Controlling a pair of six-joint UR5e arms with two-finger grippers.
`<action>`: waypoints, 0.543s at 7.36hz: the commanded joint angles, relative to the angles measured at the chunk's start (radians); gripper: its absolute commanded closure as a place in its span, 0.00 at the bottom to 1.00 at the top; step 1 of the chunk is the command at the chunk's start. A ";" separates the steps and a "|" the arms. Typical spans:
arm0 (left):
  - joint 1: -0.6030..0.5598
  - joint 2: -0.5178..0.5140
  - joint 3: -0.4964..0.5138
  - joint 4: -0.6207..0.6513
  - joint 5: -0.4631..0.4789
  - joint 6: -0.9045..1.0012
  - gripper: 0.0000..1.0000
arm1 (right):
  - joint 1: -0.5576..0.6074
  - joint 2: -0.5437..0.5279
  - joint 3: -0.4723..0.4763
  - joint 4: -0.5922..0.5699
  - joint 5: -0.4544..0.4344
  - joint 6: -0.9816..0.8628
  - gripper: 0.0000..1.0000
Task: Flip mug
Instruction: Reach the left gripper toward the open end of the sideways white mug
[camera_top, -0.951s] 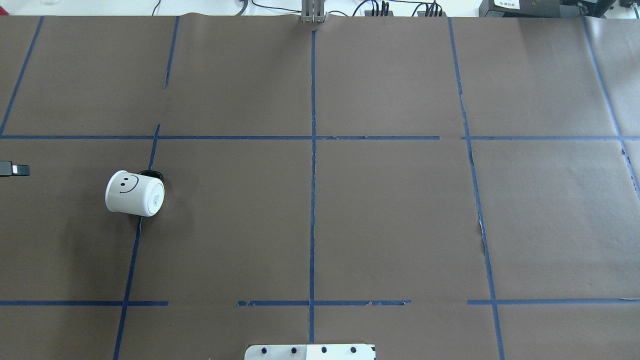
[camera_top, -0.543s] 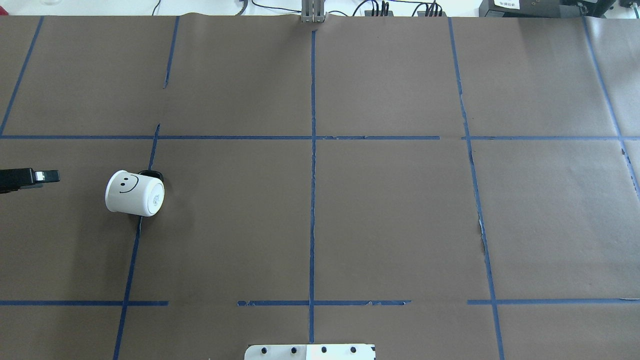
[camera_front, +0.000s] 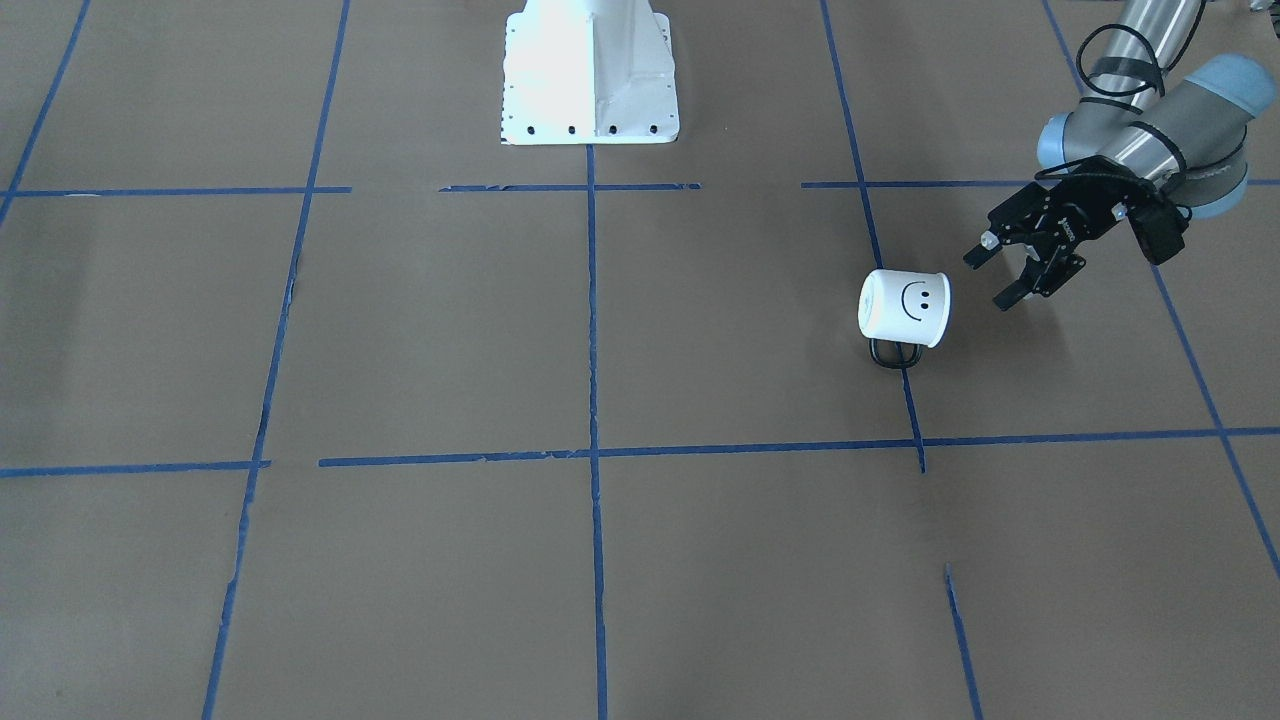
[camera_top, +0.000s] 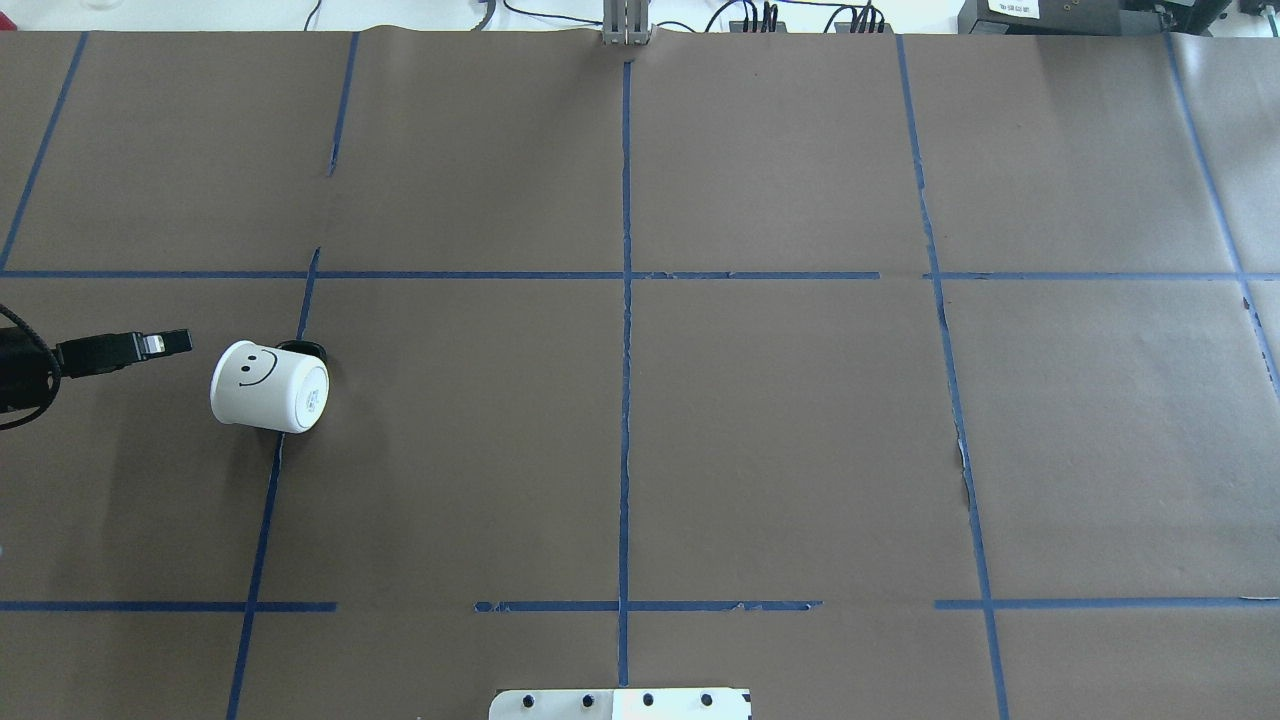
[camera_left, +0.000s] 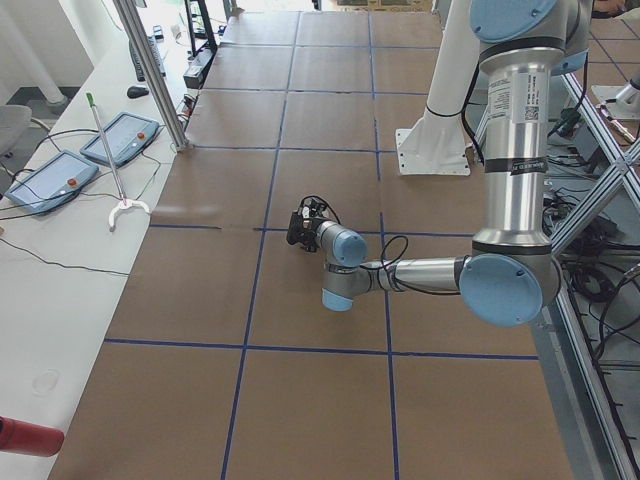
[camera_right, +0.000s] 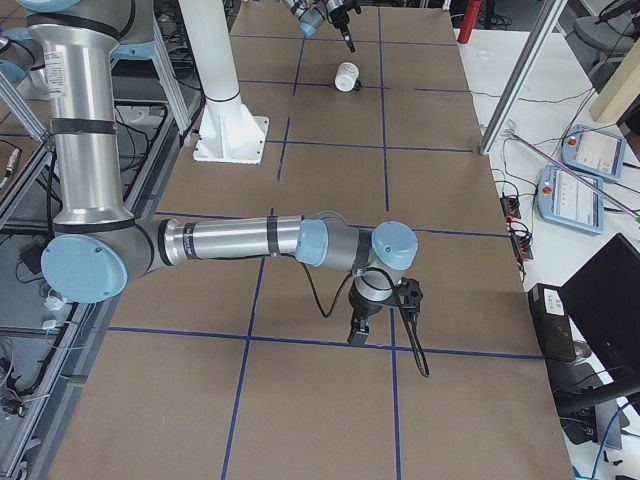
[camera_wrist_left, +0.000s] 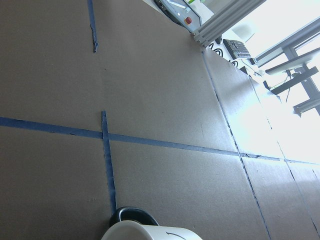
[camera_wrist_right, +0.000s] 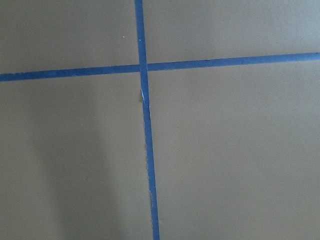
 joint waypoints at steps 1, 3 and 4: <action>0.093 -0.068 0.117 -0.153 0.056 -0.003 0.00 | 0.000 0.000 0.000 0.000 0.000 0.000 0.00; 0.122 -0.089 0.129 -0.178 0.056 -0.037 0.00 | 0.000 -0.002 -0.002 0.000 0.000 0.000 0.00; 0.127 -0.089 0.127 -0.204 0.054 -0.049 0.16 | 0.000 -0.002 0.000 0.000 0.000 0.000 0.00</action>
